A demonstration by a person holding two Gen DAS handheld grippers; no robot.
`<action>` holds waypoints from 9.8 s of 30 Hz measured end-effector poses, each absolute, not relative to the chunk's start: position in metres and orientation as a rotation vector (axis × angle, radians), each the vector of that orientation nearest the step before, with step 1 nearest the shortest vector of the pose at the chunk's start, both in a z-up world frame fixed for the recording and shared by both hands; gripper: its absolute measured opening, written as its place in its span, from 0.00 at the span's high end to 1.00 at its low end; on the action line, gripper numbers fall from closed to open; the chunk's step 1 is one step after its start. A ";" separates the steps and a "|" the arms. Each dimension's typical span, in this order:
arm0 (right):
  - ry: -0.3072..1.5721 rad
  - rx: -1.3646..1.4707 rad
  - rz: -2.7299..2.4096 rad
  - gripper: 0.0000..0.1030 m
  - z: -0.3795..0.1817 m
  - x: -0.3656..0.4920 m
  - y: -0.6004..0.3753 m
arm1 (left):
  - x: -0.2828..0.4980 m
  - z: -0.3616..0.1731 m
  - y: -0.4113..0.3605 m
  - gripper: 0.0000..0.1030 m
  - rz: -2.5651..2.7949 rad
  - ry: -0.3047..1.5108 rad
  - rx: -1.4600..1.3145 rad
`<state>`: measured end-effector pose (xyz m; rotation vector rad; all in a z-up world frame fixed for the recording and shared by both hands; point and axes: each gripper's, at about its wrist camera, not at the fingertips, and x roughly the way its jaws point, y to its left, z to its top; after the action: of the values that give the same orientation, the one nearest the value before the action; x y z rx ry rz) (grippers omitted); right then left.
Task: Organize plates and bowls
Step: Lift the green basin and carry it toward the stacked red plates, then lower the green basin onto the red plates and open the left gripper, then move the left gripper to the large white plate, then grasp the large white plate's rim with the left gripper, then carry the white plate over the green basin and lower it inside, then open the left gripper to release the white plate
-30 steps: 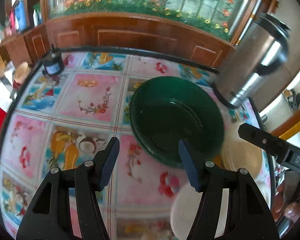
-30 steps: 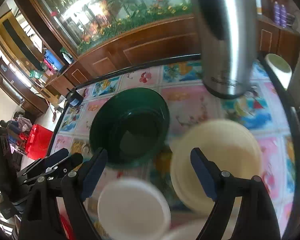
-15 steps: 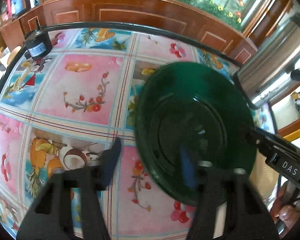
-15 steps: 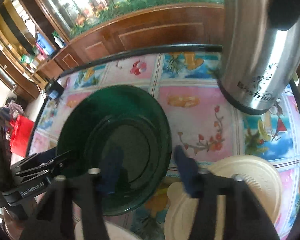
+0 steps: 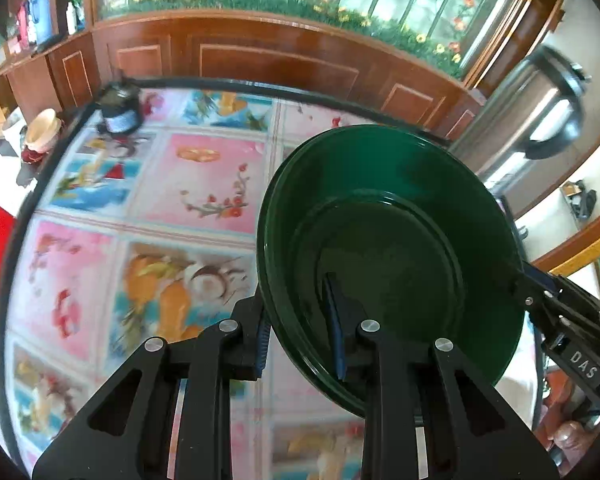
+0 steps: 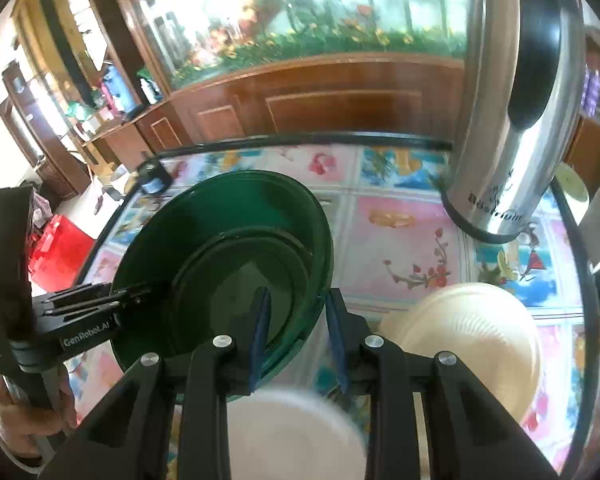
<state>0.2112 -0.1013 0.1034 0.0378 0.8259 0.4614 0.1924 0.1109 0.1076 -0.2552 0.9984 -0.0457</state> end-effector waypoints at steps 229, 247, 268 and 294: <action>0.761 -0.251 0.385 0.81 0.078 -0.056 -0.113 | -0.089 0.116 0.054 0.74 -0.212 0.841 -0.096; 0.739 -0.355 0.571 0.79 0.083 -0.051 0.002 | -0.120 0.117 0.168 0.74 -0.049 0.828 -0.168; 0.851 -0.437 0.635 0.77 0.041 -0.050 0.044 | -0.129 0.064 0.196 0.73 -0.010 0.925 -0.188; 0.854 -0.311 0.672 0.61 0.048 -0.047 0.023 | -0.143 0.096 0.194 0.40 0.109 0.741 -0.069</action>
<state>-0.0474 0.0227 0.0481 -0.3105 0.8537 0.6722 -0.1435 0.1943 0.0964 -0.0688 0.7407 0.1087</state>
